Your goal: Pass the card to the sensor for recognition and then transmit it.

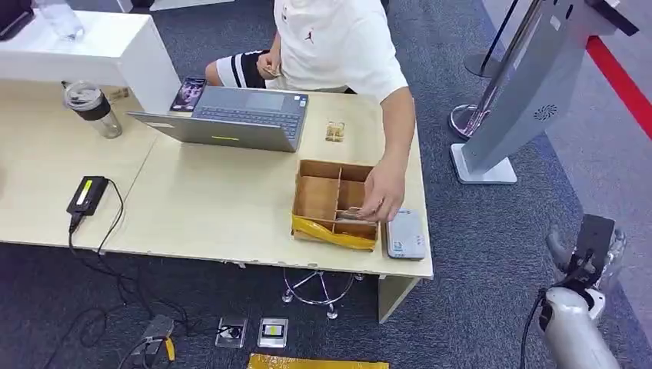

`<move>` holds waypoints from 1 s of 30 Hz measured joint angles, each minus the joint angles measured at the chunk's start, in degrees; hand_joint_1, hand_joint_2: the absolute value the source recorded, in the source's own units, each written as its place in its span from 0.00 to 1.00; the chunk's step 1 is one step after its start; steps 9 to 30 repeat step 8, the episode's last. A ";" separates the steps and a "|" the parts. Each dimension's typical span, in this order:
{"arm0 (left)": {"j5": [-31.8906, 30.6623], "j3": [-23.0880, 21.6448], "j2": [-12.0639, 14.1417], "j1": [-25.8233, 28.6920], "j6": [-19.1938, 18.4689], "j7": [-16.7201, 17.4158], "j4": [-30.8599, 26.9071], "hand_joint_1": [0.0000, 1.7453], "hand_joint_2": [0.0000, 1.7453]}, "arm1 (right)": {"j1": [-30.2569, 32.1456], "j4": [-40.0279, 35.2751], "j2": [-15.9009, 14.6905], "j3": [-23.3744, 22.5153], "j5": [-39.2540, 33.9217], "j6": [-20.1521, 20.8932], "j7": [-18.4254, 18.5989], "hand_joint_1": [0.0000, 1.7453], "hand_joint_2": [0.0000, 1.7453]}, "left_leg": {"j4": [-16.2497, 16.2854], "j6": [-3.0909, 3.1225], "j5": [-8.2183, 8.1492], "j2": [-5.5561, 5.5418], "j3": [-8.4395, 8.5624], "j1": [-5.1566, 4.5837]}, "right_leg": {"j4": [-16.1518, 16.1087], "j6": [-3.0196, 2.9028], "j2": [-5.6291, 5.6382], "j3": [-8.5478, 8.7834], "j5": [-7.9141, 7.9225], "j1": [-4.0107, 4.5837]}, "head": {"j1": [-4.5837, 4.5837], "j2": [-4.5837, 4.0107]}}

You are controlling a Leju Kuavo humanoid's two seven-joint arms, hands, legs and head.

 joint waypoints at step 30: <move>0.61 0.04 -0.02 0.77 -0.35 0.00 0.04 0.00 1.00 | 3.44 6.76 2.87 -1.86 2.80 2.74 9.51 0.00 1.00 | -0.01 0.00 0.00 0.02 0.01 0.02 | -0.01 0.00 0.01 0.00 -0.01 0.03 | 0.00 0.00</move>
